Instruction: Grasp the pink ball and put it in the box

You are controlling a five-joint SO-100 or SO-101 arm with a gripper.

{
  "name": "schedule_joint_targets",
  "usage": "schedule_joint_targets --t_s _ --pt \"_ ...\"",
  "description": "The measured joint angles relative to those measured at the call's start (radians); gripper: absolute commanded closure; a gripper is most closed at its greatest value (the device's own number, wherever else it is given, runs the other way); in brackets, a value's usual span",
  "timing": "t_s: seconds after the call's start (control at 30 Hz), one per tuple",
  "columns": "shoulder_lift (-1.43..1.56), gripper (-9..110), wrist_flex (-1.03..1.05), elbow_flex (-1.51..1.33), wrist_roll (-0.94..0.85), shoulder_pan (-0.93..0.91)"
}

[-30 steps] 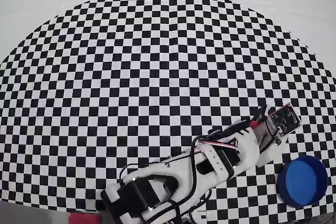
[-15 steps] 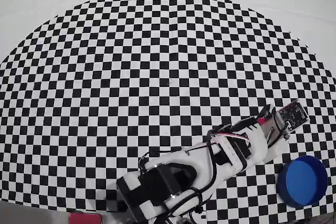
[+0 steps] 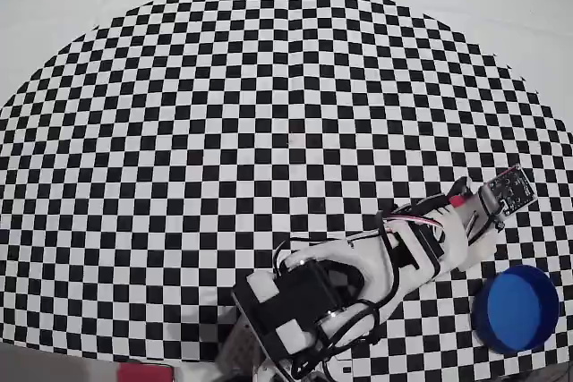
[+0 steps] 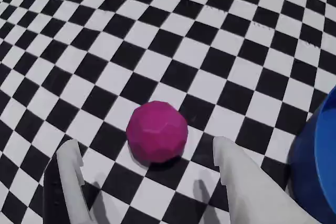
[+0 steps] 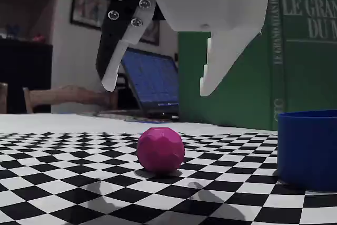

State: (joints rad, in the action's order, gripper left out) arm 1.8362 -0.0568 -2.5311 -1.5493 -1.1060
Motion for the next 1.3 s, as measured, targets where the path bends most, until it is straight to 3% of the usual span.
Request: schedule_joint_targets --t_s 1.3 --pt "-0.293 73 -0.002 0.222 0.000 0.000"
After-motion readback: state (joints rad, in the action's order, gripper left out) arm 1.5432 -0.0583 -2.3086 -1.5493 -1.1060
